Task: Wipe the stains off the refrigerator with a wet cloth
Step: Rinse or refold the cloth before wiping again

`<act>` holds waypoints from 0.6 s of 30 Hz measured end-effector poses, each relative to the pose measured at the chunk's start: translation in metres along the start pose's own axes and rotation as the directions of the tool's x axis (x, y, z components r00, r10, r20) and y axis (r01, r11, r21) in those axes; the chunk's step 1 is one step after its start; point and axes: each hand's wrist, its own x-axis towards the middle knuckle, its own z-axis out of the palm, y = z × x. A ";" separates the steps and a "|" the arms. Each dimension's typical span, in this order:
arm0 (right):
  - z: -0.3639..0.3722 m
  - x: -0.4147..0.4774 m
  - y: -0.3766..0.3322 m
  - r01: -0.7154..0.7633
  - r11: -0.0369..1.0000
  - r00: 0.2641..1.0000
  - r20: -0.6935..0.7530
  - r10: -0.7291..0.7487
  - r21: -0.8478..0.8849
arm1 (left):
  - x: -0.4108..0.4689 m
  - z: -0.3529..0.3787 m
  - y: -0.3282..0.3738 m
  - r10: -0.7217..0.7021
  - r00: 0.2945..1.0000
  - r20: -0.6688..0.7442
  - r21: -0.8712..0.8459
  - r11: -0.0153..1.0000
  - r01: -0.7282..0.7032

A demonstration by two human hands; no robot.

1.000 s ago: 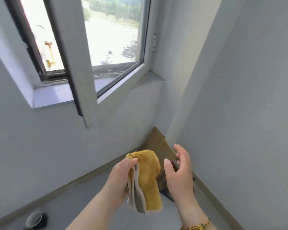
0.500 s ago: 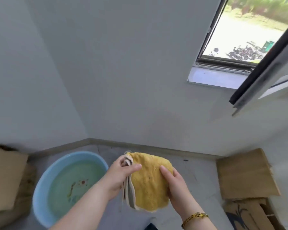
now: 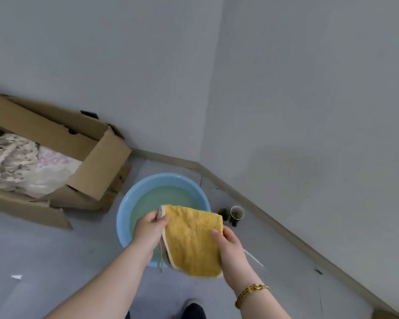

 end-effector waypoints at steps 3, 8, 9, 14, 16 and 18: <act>0.026 0.013 -0.001 0.015 1.000 1.000 0.012 -0.014 -0.024 | 0.015 -0.021 0.004 0.059 0.998 0.025 0.022 0.998 -0.059; 0.095 0.045 0.011 0.050 0.997 0.995 -0.084 -0.054 -0.057 | 0.076 -0.067 -0.003 0.064 0.992 0.110 0.112 0.991 -0.077; 0.106 0.053 0.016 0.049 0.997 0.993 -0.107 -0.054 -0.052 | 0.089 -0.073 -0.008 0.055 0.990 0.127 0.129 0.989 -0.072; 0.145 0.111 0.063 -0.011 0.999 0.978 -0.210 0.021 0.045 | 0.173 -0.094 -0.050 -0.098 0.941 0.324 0.236 0.972 0.020; 0.152 0.149 0.087 -0.021 0.998 0.966 -0.255 0.035 0.055 | 0.211 -0.088 -0.073 -0.152 0.926 0.345 0.235 0.969 0.071; 0.149 0.186 0.111 -0.014 1.000 0.956 -0.292 0.017 0.013 | 0.244 -0.077 -0.101 -0.155 0.925 0.347 0.201 0.976 0.088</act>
